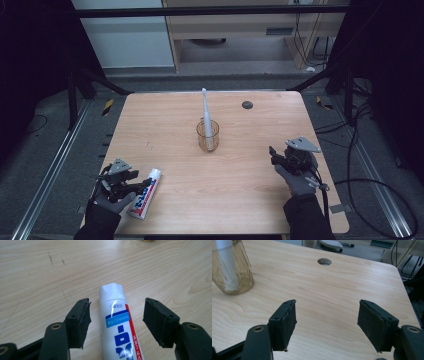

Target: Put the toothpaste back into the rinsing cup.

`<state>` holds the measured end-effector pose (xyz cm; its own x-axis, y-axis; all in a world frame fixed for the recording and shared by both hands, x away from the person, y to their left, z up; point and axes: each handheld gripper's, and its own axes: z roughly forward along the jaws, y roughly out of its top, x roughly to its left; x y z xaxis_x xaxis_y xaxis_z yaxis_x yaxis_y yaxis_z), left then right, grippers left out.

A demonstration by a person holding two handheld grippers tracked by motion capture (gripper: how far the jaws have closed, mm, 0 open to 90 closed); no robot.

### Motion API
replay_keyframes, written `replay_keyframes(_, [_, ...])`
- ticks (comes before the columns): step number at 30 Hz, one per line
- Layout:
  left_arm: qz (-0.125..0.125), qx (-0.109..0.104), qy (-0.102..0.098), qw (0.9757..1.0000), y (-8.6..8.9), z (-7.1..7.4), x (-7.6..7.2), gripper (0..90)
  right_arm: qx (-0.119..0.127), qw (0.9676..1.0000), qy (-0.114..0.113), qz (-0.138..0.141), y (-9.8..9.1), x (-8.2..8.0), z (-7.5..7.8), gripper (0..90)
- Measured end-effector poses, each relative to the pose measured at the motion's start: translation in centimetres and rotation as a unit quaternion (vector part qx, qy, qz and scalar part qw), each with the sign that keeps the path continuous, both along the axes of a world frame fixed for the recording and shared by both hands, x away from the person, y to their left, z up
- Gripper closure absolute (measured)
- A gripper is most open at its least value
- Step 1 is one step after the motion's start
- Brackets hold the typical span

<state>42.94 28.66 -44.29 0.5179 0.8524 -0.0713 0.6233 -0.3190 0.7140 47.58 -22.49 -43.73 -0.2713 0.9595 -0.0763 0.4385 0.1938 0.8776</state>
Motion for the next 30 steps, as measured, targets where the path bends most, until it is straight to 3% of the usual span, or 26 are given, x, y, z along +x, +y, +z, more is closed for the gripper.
replay_keyframes(13, [-0.022, 0.029, 0.052, 0.9980, -1.1, -0.5, 0.1, 32.4, -0.023, 0.9992, 0.031, 0.010, -0.8, -0.9, -1.4, 30.5])
replay_keyframes(21, [-0.019, 0.042, 0.074, 0.9962, -1.6, -1.1, 0.5, 31.5, -0.044, 0.9979, 0.043, 0.019, -0.4, -1.0, -1.9, 30.5])
replay_keyframes(30, [-0.014, 0.058, 0.096, 0.9936, -1.8, -1.5, 0.9, 32.0, -0.044, 0.9974, 0.054, 0.016, -0.7, -0.9, -2.2, 30.7])
